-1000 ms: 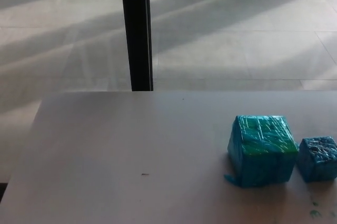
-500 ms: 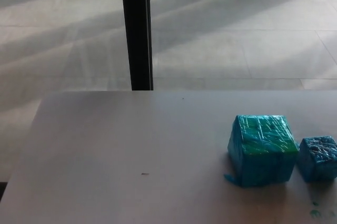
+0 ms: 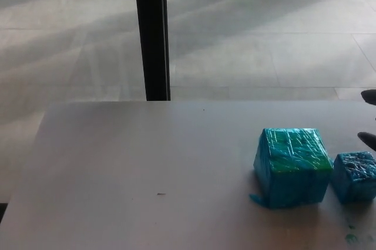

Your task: The robot uses its right hand to pick up the small cube kept on the middle on the desk and place it on the bigger cube kept next to it

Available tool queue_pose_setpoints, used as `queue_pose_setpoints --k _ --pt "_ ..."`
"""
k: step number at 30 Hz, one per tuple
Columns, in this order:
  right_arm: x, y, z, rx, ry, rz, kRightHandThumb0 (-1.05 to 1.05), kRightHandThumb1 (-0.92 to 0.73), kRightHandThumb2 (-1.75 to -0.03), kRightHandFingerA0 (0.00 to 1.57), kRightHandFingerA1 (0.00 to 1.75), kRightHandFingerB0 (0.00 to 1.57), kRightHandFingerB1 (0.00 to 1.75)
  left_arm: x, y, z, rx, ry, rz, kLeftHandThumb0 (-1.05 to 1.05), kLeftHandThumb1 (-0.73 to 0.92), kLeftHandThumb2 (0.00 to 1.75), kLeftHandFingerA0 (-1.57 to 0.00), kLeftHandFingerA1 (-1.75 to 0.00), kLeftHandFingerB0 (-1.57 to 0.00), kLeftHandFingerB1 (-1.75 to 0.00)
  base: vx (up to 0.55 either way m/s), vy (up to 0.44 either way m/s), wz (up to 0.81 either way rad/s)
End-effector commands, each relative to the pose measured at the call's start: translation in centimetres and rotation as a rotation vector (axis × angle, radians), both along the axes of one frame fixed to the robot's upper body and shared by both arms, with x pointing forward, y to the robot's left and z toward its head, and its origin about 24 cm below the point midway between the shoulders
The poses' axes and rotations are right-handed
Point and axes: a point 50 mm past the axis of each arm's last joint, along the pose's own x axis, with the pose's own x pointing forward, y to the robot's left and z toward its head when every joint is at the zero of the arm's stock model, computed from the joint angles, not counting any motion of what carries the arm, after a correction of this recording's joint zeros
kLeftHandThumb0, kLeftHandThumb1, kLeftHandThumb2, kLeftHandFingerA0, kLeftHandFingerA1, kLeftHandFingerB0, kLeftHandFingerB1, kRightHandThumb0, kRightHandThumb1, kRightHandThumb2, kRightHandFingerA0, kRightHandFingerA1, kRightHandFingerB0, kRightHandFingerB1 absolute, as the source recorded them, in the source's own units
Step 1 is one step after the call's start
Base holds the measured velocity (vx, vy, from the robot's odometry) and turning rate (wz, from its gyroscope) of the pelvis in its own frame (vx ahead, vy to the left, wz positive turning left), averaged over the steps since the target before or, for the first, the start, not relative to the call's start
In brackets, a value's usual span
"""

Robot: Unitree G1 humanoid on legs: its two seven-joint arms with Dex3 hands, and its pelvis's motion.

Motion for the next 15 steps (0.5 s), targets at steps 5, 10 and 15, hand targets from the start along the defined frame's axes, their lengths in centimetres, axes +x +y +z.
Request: queue_pose_setpoints --k 5,10,15 --pt "0.9 -0.4 -0.7 -0.33 0.132 0.017 -0.89 -0.52 -0.84 0.0 0.03 0.09 0.09 0.3 0.5 0.7 0.026 0.0 -0.031 -0.71 0.71 0.62 -0.39 -0.59 -0.47 -0.46 0.0 0.0 0.0" --pt "0.8 0.0 -2.9 -0.365 0.212 0.022 -0.89 -0.52 -0.83 0.0 0.03 0.08 0.02 0.2 0.5 0.6 0.022 -0.005 -0.013 -0.7 0.7 0.61 -0.42 -0.63 -0.52 -0.52 0.0 0.0 0.0" --pt "0.9 0.1 -3.8 -0.385 0.238 0.03 -0.88 -0.51 -0.81 0.0 0.03 0.08 0.02 0.4 0.5 0.7 0.034 -0.004 -0.032 -0.73 0.59 1.02 -0.41 -0.67 -0.43 -0.59 0.0 0.0 0.0"
